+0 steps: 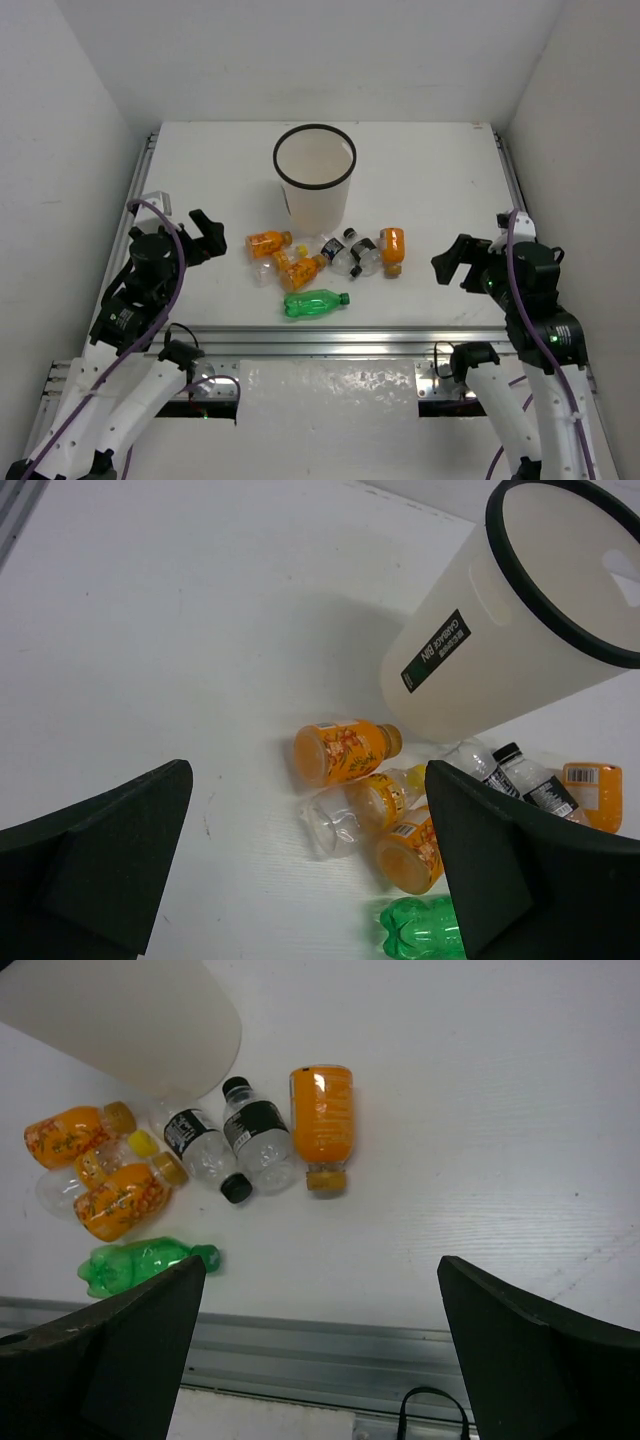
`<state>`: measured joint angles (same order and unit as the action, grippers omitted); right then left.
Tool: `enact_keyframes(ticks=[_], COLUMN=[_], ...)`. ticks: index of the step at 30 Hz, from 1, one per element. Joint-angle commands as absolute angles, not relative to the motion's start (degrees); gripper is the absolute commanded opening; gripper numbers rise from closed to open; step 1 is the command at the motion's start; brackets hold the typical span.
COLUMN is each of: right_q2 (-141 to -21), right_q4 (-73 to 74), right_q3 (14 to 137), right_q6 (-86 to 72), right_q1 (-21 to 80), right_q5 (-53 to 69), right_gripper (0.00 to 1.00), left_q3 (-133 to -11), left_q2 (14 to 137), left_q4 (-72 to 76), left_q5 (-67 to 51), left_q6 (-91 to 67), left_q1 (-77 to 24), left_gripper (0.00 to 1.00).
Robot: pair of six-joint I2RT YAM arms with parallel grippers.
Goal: Put the plastic bottles in the bin
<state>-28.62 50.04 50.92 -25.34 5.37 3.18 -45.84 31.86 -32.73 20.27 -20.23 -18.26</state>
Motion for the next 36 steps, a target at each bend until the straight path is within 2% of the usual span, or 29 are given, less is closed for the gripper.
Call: enact_keyframes(ticks=[1,7,11,14,15,17,21,22,26,28,31,32,34,36], right_q2=[-29.36,-30.23,-38.65,-51.99,-59.77,-67.20,-85.29,-87.26,-91.66,-93.85,-95.36,-95.19,-91.61,-87.21], right_q4=[47.03,39.22,31.31,23.83,21.38,18.91,18.19,18.72,16.09,14.42,12.48,12.22,10.82,10.28], right_q3=[49.92,47.20,43.43,43.76,44.47,47.44,54.39,56.32,53.71,52.22,50.28,49.84,48.08,45.63], right_q6=[-26.80,-28.30,-29.70,-29.01,-28.66,-26.21,-22.77,-23.29,-24.25,-24.52,-24.00,-23.99,-23.56,-23.47], right_q1=[5.19,5.27,5.19,5.27,5.36,6.06,11.07,11.51,13.44,13.62,13.62,13.62,13.88,14.24], right_q5=[3.08,10.63,11.95,11.34,11.25,12.13,4.22,4.13,1.67,1.50,0.09,-1.48,-1.76,-1.76], right_gripper=[0.99,0.99,0.99,0.99,0.97,0.94,0.92,0.88,0.86,0.82,0.67,0.57,0.44,0.38], left_q3=[-46.76,-46.58,-46.58,-46.49,-46.49,-46.32,-46.14,-46.14,-46.14,-45.97,-46.05,-46.32,-47.28,-47.99], left_q2=[31.55,30.23,31.11,32.34,32.52,32.69,32.61,32.43,32.43,32.61,33.92,34.27,35.33,36.21], left_q4=[-30.50,-30.32,-30.15,-30.06,-29.97,-29.97,-29.53,-29.36,-29.53,-29.18,-29.00,-28.83,-28.56,-28.04], left_q5=[19.87,20.21,19.52,18.98,18.81,18.28,17.32,17.14,17.31,16.70,15.65,15.12,12.32,7.87], left_q6=[-20.21,-20.13,-19.95,-19.78,-19.78,-19.60,-19.16,-19.07,-19.07,-18.90,-18.55,-18.37,-18.28,-19.33], left_q1=[-17.67,-17.67,-17.67,-17.67,-17.67,-17.67,-17.67,-17.67,-17.58,-17.58,-17.58,-17.58,-17.58,-17.58], left_gripper=[1.00,1.00,1.00,1.00,1.00,1.00,1.00,1.00,1.00,1.00,1.00,1.00,1.00,1.00])
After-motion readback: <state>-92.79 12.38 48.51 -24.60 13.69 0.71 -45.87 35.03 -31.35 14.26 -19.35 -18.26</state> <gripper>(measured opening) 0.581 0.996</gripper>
